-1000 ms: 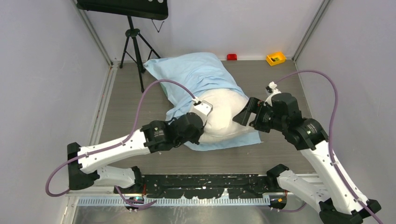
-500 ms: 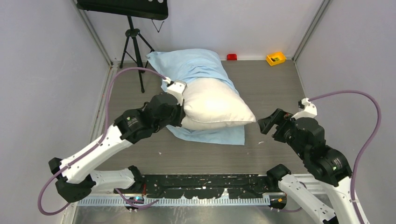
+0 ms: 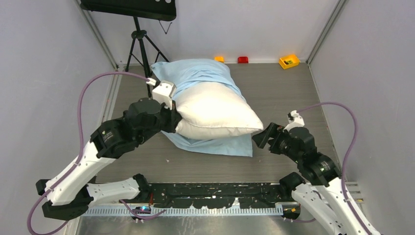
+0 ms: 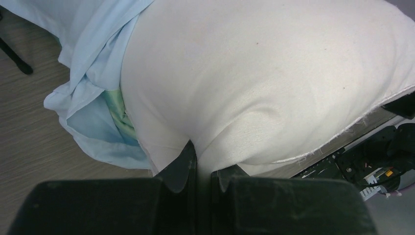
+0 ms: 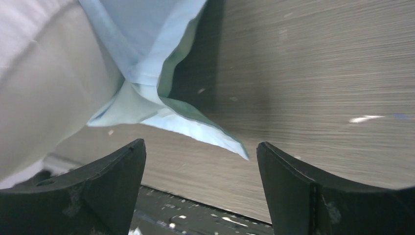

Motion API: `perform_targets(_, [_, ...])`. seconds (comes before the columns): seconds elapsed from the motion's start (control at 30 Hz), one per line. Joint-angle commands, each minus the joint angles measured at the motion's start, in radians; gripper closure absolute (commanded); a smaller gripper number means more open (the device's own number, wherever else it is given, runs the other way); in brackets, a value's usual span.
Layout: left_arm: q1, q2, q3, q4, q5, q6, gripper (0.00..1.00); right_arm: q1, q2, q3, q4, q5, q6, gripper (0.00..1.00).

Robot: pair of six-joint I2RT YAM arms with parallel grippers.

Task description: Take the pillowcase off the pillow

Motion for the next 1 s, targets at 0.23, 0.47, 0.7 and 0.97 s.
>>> perform_targets(0.23, [0.002, -0.066, 0.087, 0.068, -0.075, 0.001, 1.0, -0.004, 0.172, -0.268, 0.733, -0.384, 0.095, 0.17])
perform_targets(0.47, [0.002, -0.069, 0.091, 0.065, -0.077, 0.004, 1.0, -0.004, 0.294, -0.228, 0.843, -0.381, 0.01, 0.19])
perform_targets(0.7, [0.002, -0.076, 0.111, 0.053, -0.076, 0.007, 1.0, -0.003, 0.341, -0.232, 0.879, -0.272, 0.004, 0.35])
perform_targets(0.97, [0.002, -0.109, 0.139, 0.038, -0.099, 0.012, 1.0, -0.003, 0.498, -0.197, 0.973, -0.273, 0.04, 0.76])
